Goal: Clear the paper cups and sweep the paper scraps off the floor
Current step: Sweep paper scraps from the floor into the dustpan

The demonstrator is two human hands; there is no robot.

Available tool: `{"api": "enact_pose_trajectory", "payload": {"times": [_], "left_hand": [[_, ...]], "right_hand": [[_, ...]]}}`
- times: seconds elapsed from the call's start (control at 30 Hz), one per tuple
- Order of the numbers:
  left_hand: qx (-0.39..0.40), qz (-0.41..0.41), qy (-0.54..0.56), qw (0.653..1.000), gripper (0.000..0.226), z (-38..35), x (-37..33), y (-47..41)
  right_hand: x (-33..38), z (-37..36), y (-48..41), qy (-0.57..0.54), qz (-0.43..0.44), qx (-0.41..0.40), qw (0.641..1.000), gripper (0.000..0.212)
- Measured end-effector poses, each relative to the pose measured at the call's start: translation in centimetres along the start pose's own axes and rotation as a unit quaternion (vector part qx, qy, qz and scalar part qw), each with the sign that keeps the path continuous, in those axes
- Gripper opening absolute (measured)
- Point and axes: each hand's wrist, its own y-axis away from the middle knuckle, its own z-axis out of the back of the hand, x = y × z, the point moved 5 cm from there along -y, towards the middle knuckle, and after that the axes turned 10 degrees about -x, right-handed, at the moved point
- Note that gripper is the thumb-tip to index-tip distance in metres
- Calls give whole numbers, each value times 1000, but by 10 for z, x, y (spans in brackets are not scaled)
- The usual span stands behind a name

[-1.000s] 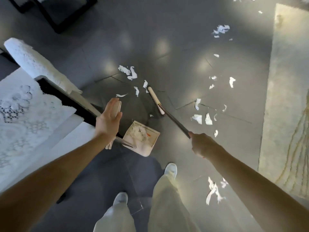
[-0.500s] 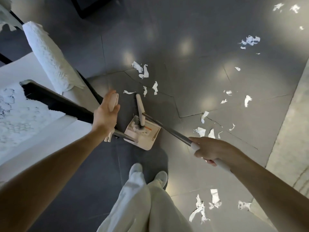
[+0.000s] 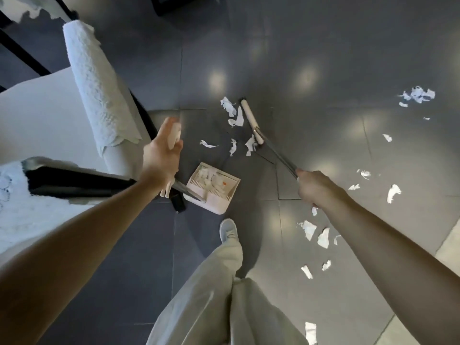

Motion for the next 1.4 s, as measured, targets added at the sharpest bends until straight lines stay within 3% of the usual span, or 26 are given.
{"api": "enact_pose_trajectory", "payload": {"times": [0.17, 0.37, 0.57, 0.87, 1.03, 1.17, 1.23, 1.33, 1.4], "left_hand": [[-29, 76, 36, 996, 40, 1, -1, -31], [-33, 61, 31, 997, 36, -12, -22, -44], [-29, 68, 31, 997, 35, -11, -27, -44], [-109, 143, 50, 982, 40, -5, -14, -47], [-157, 161, 48, 973, 43, -10, -22, -61], [-162, 165, 38, 972, 43, -18, -28, -81], [-168, 170, 30, 971, 45, -19, -30, -87], [-177, 177, 23, 968, 58, -19, -32, -93], [-176, 177, 22, 968, 55, -21, -33, -95]], "right_hand": [[30, 1, -39, 19, 34, 66, 997, 52], [38, -4, -29, 108, 95, 169, 975, 64], [39, 66, -15, 117, 132, 214, 961, 67], [47, 130, -106, 19, 83, 162, 983, 73], [83, 150, -166, 188, 155, 68, 967, 86], [99, 156, -207, 216, 159, 27, 963, 57], [102, 156, -223, 218, 156, 3, 963, 54], [108, 142, -233, 254, 167, 44, 952, 63], [106, 132, -229, 287, 176, 91, 937, 74]]}}
